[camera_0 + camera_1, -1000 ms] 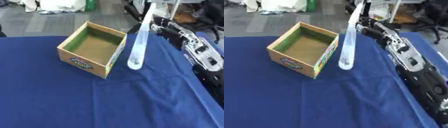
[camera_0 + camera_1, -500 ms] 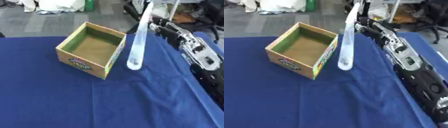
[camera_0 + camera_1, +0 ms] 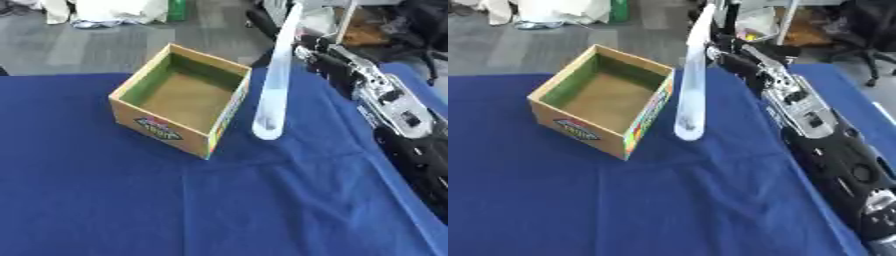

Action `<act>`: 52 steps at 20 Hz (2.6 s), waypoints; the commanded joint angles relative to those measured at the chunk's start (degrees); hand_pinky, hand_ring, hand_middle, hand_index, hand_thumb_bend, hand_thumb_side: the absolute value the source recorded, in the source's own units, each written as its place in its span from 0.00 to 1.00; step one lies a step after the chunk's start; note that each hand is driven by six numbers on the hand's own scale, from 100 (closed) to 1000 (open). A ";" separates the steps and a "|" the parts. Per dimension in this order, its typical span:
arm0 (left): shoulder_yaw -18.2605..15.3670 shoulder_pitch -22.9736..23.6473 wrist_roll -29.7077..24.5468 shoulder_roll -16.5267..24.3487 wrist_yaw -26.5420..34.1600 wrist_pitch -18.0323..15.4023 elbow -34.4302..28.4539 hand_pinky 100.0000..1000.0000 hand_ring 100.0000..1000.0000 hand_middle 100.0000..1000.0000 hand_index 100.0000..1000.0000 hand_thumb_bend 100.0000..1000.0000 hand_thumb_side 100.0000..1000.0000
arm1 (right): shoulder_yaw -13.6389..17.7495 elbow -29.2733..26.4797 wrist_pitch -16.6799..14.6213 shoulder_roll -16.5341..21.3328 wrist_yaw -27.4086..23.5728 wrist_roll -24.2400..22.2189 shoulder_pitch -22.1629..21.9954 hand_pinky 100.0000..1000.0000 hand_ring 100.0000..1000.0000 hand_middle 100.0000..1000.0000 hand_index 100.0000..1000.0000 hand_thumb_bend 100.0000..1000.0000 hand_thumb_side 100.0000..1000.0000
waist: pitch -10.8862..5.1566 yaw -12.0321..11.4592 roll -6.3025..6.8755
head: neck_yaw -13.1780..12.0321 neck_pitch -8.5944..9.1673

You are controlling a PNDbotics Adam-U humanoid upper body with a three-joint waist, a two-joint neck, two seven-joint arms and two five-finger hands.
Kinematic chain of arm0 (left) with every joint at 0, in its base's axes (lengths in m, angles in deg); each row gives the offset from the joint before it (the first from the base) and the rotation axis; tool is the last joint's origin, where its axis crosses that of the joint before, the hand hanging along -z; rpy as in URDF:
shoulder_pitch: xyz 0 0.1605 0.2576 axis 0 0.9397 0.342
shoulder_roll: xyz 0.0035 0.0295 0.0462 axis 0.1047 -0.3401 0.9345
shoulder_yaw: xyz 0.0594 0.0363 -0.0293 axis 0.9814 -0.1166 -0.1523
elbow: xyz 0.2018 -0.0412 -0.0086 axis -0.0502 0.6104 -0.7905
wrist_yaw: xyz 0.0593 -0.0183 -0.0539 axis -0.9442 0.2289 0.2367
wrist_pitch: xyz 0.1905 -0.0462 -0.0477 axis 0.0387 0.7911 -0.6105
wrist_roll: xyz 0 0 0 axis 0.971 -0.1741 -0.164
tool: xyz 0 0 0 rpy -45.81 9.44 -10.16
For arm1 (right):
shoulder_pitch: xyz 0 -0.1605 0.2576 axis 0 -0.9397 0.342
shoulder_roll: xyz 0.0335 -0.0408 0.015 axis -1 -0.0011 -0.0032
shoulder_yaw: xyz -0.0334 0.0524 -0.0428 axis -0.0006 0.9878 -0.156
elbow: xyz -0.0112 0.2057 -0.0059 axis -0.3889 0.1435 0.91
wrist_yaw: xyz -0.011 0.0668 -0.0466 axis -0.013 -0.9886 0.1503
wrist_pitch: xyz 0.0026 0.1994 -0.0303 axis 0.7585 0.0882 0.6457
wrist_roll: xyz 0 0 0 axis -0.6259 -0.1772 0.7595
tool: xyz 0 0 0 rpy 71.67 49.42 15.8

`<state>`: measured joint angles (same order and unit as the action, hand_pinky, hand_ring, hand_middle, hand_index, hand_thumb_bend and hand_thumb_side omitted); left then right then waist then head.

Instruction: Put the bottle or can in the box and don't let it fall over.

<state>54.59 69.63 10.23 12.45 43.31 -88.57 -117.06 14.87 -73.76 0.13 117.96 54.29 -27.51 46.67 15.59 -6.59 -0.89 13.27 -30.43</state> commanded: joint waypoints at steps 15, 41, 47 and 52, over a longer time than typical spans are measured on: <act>-0.01 -0.69 -0.38 1.18 0.14 0.24 -0.60 0.91 1.00 1.00 0.76 0.36 0.59 | -0.44 -6.60 0.99 -1.02 -0.04 -0.66 -0.49 1.00 1.00 1.00 1.00 0.00 0.41 | -1.36 -0.32 -0.24 | -0.08 0.49; 0.36 -1.19 -0.75 1.07 0.39 0.53 -0.72 0.91 1.00 1.00 0.76 0.36 0.59 | -1.11 -6.91 2.79 -1.24 -0.15 -1.36 0.56 1.00 1.00 1.00 1.00 0.00 0.42 | -1.21 -0.66 -0.33 | 0.25 0.47; 0.40 -1.53 -0.80 0.90 0.48 0.58 -0.80 0.91 1.00 1.00 0.76 0.36 0.59 | -1.29 -4.63 3.69 -1.57 -0.85 -1.15 1.17 1.00 1.00 1.00 1.00 0.00 0.48 | -0.98 -0.94 -0.30 | 0.34 0.35; 0.47 -1.85 -0.89 0.78 0.54 0.65 -0.87 0.91 1.00 1.00 0.76 0.36 0.59 | -1.46 -3.79 4.11 -1.39 -1.81 -0.93 1.16 1.00 1.00 1.00 1.00 0.00 0.51 | -0.70 -1.22 -0.29 | 0.28 0.38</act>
<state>55.28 68.47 9.49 12.40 43.81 -87.84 -117.09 13.10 -77.35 4.08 115.49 53.09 -28.51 46.68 15.70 -7.82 -1.31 13.54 -30.44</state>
